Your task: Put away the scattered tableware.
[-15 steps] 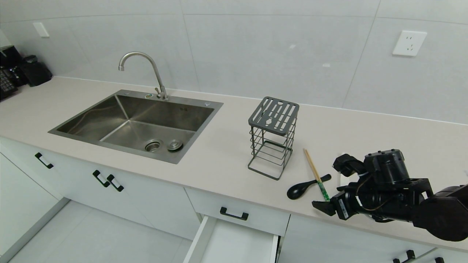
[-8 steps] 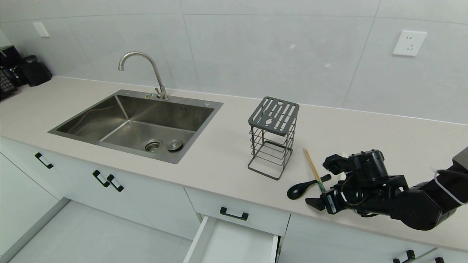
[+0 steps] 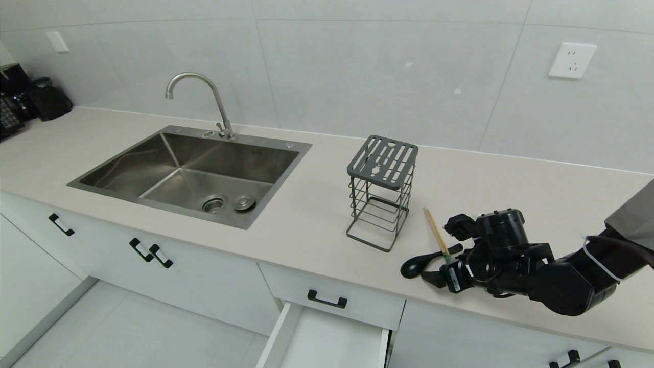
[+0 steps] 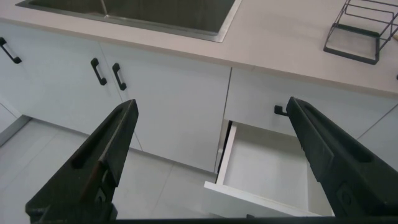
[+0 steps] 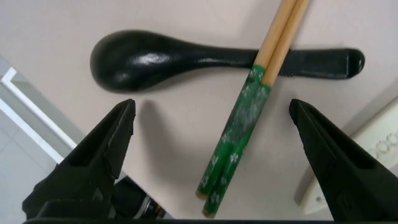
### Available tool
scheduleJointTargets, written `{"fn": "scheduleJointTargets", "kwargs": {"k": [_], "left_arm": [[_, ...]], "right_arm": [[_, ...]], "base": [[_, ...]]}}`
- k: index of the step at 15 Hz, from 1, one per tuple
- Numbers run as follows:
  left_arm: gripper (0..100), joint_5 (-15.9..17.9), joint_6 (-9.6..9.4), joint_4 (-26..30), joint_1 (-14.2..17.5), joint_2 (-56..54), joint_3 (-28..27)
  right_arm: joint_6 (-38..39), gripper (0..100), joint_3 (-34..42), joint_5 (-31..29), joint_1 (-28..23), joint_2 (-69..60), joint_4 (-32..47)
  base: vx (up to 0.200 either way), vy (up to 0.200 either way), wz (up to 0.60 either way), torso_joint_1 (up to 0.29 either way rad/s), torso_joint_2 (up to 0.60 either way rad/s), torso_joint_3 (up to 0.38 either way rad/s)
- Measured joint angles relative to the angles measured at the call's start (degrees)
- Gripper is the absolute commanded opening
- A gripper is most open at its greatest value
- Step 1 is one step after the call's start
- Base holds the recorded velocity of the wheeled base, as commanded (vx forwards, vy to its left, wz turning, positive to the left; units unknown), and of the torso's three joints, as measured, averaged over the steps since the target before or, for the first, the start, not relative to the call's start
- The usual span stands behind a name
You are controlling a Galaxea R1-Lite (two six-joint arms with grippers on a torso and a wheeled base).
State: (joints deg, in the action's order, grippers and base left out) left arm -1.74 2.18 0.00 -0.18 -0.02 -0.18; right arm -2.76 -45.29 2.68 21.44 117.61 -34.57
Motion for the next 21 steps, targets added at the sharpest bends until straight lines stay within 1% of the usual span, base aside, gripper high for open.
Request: {"fn": "scheduleJointTargets", "kwargs": {"k": [1,2,5,8,13,16,21], "left_arm": [[100,0.0,0.0,0.0,0.0,0.0,0.0],[100,0.0,0.0,0.0,0.0,0.0,0.0],[100,0.0,0.0,0.0,0.0,0.0,0.0],[100,0.0,0.0,0.0,0.0,0.0,0.0],[100,0.0,0.0,0.0,0.0,0.0,0.0],[100,0.0,0.0,0.0,0.0,0.0,0.0],[100,0.0,0.0,0.0,0.0,0.0,0.0]], "right_arm": [[0.05,100,-0.2,-0.17,0.0,0.16,-0.02],[0.13,0,-0.33,-0.3,-0.02,0.27,-0.02],[1.08,0,-0.4,-0.68,-0.56,0.38,0.06],[1.15,0,-0.1,-0.72,-2.82,0.0,0.09],[1.19,0,1.94,-1.21,-3.56,-5.27,0.26],[1.23,0,5.44,-2.15,-3.61,-10.73,-0.23],[1.04,0,13.74,-2.17,-3.45,-21.33,-5.41]], "base": [[0.0,0.0,0.0,0.0,0.0,0.0],[0.0,0.0,0.0,0.0,0.0,0.0],[0.0,0.0,0.0,0.0,0.0,0.0],[0.0,0.0,0.0,0.0,0.0,0.0],[0.0,0.0,0.0,0.0,0.0,0.0],[0.0,0.0,0.0,0.0,0.0,0.0],[0.0,0.0,0.0,0.0,0.0,0.0]]}}
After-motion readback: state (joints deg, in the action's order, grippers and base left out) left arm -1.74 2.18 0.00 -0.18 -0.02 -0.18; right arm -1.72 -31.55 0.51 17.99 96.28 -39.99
